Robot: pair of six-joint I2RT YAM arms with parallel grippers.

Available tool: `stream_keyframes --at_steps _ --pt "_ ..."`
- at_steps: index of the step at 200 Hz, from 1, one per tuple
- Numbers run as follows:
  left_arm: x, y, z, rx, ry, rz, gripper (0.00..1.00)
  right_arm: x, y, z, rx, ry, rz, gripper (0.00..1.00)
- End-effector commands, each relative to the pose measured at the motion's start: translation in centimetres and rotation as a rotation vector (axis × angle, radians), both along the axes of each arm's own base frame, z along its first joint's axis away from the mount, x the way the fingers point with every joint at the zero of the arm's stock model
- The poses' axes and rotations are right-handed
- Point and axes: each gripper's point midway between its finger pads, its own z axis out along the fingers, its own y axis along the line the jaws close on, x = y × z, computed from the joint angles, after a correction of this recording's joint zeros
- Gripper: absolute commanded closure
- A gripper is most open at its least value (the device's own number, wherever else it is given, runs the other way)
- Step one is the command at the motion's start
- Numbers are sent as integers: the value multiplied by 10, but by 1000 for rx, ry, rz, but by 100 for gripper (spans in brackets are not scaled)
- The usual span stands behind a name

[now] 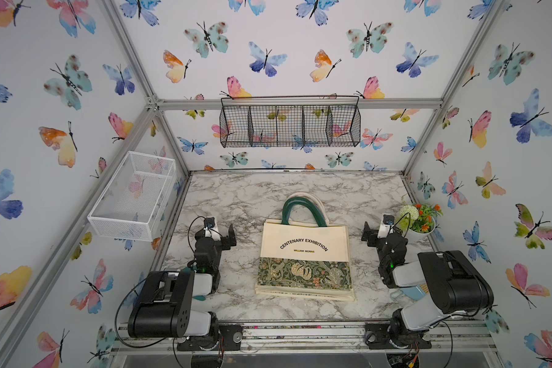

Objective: Put away the canvas bag
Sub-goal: Reset both arms

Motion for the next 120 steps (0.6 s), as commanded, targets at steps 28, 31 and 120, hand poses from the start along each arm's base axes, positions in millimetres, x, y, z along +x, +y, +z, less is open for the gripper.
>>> stream_keyframes --at_steps 28,31,120 --pt "1 3 3 -31 -8 -15 2 3 -1 6 0 -18 3 2" --pt "0 6 2 -35 -8 2 2 3 -1 6 1 -19 3 2" --pt "2 8 0 -16 7 39 2 3 -1 6 1 -19 3 2"
